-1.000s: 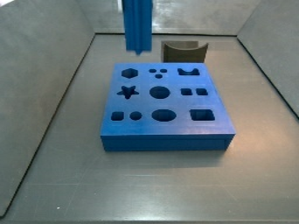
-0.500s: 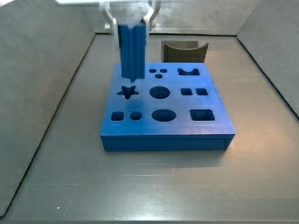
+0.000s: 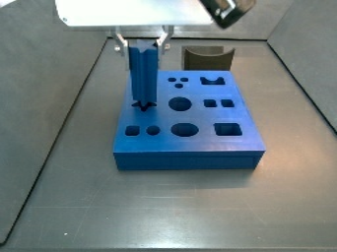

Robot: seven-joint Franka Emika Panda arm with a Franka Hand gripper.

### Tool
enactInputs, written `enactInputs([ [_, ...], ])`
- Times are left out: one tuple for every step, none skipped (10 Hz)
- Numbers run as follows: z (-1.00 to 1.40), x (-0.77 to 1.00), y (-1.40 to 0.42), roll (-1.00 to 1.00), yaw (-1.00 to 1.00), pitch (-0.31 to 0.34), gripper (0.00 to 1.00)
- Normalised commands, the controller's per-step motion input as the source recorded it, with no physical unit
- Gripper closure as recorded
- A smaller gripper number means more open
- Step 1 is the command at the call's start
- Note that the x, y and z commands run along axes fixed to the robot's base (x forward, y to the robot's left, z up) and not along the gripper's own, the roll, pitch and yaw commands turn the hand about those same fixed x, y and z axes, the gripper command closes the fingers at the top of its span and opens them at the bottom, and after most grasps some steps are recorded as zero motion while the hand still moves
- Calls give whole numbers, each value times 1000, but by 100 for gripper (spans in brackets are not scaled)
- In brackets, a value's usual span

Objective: Insert the star object.

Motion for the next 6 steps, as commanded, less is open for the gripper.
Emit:
enactInputs([
  [-357,0,0,0,57,0,100],
  [-369,0,0,0,117,0,100],
  [-383,17,0,0,120,0,100],
  [-394,0,0,0,131,0,100],
  [-411,0,0,0,269,-16,100],
  [-389,0,0,0,303,-3,100],
])
